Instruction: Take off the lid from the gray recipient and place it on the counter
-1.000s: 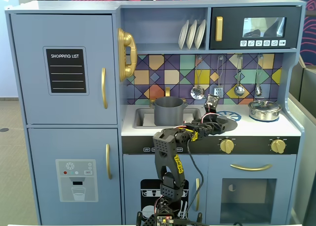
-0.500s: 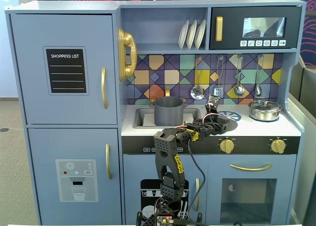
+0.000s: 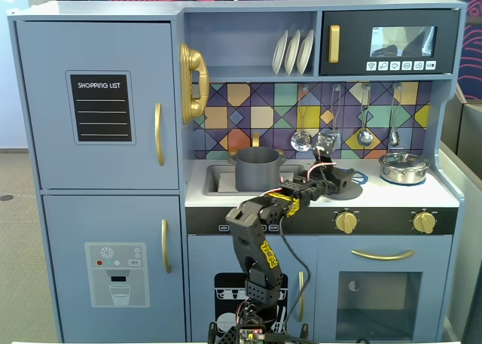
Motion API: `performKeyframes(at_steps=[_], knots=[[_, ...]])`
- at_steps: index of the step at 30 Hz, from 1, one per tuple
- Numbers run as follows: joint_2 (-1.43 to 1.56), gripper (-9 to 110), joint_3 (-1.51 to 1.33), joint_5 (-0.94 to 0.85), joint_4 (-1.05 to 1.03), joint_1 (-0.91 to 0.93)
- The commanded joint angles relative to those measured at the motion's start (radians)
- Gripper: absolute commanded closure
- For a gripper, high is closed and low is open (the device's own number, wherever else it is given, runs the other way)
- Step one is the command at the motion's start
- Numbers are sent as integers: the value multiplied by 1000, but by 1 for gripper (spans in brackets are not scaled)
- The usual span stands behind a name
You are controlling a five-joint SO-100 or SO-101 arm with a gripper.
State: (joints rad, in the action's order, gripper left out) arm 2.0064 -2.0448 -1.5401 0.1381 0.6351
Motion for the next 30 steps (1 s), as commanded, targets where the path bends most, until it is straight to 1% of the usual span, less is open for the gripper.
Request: performKeyframes(at_steps=[1,3,5,7,8,12,15,18,24,30], knots=[[299,78,34,35,-304,-51],[454,88,32,60,-591,-107],[580,101,25,38,-867,-187],[678,102,-12,17,-1074,-275],[719,102,-48,14,-1137,-316],[848,102,-230,5,-1270,-449],[936,102,-396,-51,-1296,-532],[1011,102,-575,-38,-1262,-601],[1071,102,-798,-35,-1270,-670],[1170,102,-911,-80,-1445,-663]])
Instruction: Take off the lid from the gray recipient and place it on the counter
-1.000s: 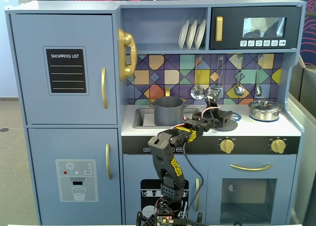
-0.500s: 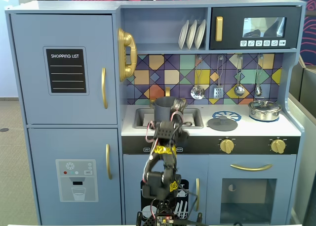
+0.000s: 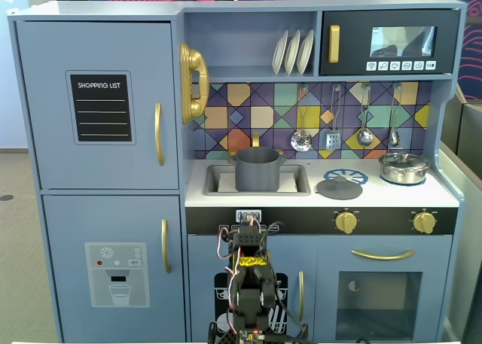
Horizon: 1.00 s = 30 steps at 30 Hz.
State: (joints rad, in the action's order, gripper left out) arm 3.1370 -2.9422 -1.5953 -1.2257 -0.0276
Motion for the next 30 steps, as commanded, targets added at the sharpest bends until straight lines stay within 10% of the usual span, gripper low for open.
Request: performKeyframes(at_steps=[1,30], knots=[[40,101,-20,-37,-118,3],[41,93,-58,84,-304,29]])
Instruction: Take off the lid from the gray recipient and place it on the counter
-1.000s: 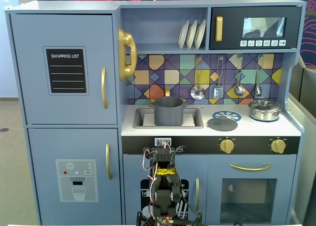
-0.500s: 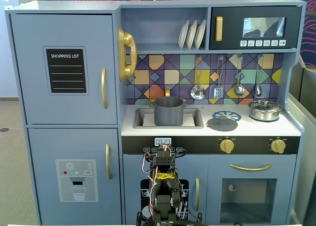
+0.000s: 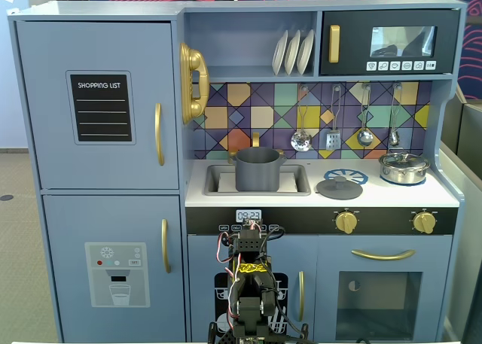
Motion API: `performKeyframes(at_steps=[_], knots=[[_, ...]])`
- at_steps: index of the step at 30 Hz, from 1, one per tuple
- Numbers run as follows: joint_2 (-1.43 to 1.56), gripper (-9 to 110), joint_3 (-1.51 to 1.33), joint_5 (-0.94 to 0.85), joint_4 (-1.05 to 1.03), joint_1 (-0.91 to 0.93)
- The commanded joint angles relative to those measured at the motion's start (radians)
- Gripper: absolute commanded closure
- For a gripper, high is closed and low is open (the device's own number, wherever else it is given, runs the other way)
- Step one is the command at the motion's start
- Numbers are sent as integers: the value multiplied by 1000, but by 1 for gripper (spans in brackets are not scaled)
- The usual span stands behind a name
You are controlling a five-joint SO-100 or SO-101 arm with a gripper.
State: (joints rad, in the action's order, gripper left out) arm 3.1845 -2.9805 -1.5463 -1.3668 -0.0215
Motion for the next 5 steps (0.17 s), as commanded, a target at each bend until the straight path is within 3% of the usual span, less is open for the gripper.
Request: performKeyframes(at_steps=[1,5], knots=[[-6,93,-20,35,-163,23],[-6,93,-20,35,-163,23]])
